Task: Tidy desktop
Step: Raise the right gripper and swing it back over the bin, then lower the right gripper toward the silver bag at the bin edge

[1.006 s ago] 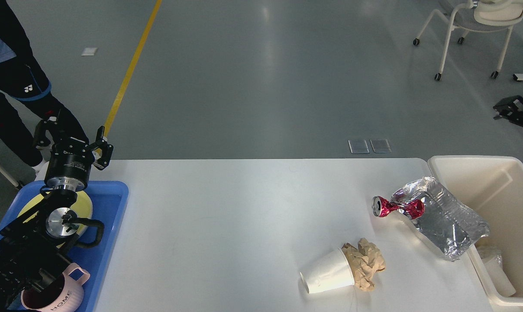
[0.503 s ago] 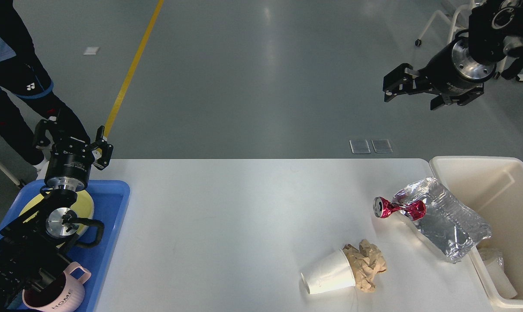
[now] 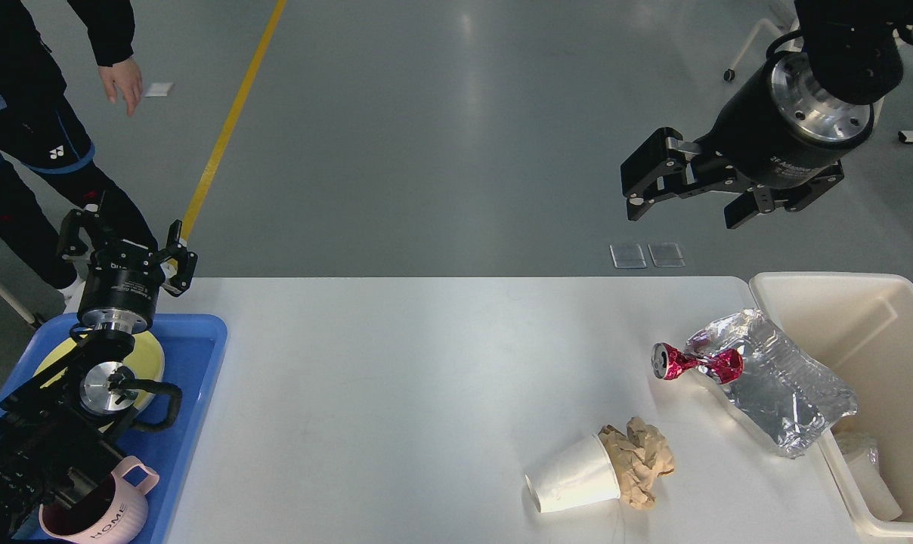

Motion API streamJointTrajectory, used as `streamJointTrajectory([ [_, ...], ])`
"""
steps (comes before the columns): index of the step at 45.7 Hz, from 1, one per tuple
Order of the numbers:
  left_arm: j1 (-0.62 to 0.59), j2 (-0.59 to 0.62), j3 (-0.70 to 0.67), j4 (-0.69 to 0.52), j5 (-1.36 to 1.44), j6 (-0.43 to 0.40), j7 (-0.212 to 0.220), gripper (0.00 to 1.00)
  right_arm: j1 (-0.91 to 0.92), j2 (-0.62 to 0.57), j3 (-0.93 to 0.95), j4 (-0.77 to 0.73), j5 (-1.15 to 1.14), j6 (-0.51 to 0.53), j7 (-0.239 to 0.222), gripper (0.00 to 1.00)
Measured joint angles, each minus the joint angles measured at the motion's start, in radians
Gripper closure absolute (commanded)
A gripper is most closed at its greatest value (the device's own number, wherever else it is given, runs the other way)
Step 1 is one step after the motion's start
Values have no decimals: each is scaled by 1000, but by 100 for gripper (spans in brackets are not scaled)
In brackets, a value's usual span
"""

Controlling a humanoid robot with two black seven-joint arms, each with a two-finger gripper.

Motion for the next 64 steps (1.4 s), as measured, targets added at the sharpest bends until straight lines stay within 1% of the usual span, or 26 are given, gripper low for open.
streamJointTrajectory([
  [11, 0, 0, 0, 0, 0, 0, 0, 3, -16, -4, -83, 3, 14, -25, 1, 0],
  [15, 0, 0, 0, -1, 0, 0, 0, 3, -65, -40, -130, -9, 4, -52, 4, 0],
  [24, 0, 0, 0, 0, 0, 1, 0, 3, -237, -214, -186, -72, -69, -119, 6, 0],
  [30, 0, -1, 0, 0, 0, 1, 0, 3, -381, -320, -185, -113, -92, -214, 6, 0],
  [34, 0, -1, 0, 0, 0, 1, 0, 3, -496, -378, -162, -171, -90, -266, 6, 0],
  [41, 0, 0, 0, 0, 0, 1, 0, 3, -735, -457, -42, -309, -87, -300, 12, 0],
  [48, 0, 0, 0, 0, 0, 1, 0, 3, -1017, -477, 193, -438, -86, -341, 15, 0],
  [56, 0, 0, 0, -1, 0, 1, 0, 3, -1298, -452, 448, -586, -86, -362, 17, 0],
  [61, 0, 0, 0, -1, 0, 1, 0, 3, -1429, -405, 554, -669, -89, -363, 32, 4],
  [64, 0, 0, 0, -1, 0, 1, 0, 3, -1485, -376, 596, -724, -95, -364, 44, 9],
])
